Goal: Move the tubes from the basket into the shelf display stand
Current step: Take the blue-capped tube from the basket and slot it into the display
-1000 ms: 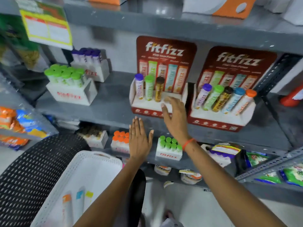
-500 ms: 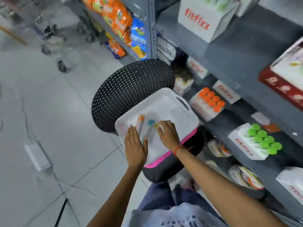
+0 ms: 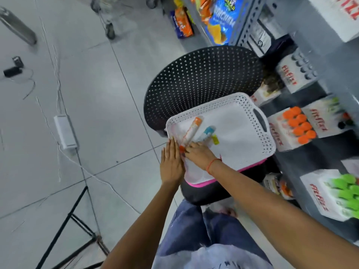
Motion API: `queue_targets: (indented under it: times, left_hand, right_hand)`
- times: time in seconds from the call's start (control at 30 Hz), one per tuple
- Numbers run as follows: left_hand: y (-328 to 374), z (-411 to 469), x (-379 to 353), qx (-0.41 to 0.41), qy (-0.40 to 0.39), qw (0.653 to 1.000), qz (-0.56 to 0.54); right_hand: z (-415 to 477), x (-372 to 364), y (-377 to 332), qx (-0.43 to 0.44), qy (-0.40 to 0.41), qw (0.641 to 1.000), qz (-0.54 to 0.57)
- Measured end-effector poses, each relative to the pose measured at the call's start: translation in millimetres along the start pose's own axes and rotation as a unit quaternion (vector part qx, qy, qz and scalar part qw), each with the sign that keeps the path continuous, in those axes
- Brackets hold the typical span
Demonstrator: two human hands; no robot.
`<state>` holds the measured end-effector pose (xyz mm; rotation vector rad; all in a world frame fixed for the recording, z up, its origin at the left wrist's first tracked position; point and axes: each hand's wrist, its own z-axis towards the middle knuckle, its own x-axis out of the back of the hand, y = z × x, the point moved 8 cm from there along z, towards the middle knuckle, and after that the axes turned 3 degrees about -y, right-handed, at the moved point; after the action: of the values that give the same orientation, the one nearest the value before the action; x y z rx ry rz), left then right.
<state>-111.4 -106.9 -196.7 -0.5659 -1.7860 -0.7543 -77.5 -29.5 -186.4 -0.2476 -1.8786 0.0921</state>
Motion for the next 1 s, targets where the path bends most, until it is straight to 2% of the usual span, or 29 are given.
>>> queue_targets:
  times: [0.07,0.13,0.27,0.33,0.4,0.47,0.53,0.7,0.83,1.0]
  left_hand:
    - [1.2,-0.6,-2.6,0.002,-0.002,1.0,0.012]
    - [3.2,-0.6,-2.7,-0.001,0.001,0.999,0.038]
    - [10.1,0.8,-0.2,0.006,-0.01,0.997,0.071]
    - [26.2,2.9,2.1,-0.014,-0.01,0.998,0.061]
    - [51.2,7.0,9.1,-0.04,0.001,0.998,0.037]
    - [88.1,12.6,21.9,-0.088,0.024,0.995,0.025]
    - [132.6,17.9,34.6,-0.145,0.031,0.989,0.024]
    - [263.5,17.8,72.1,-0.28,0.058,0.958,-0.019]
    - [365.8,-3.0,95.4,-0.402,0.077,0.911,-0.052]
    - [441.4,-30.6,107.1,-0.464,0.069,0.876,-0.111]
  right_hand:
    - [0.3,1.3,-1.4,0.02,-0.033,0.999,-0.037]
    - [-3.6,11.0,-0.8,0.028,-0.018,0.999,-0.027]
    - [-24.4,46.2,26.6,-0.044,0.059,0.997,0.004]
    - [-48.5,61.5,49.3,-0.104,0.089,0.988,0.067]
    - [-84.1,77.9,76.9,-0.186,0.165,0.954,0.169]
    - [-131.4,97.3,100.6,-0.255,0.25,0.898,0.258]
    - [-178.7,115.8,117.4,-0.304,0.307,0.849,0.302]
    - [-307.9,164.3,144.3,-0.43,0.425,0.746,0.278]
    - [-405.0,192.0,152.3,-0.497,0.493,0.669,0.25]
    - [-495.7,230.1,139.8,-0.545,0.544,0.613,0.175]
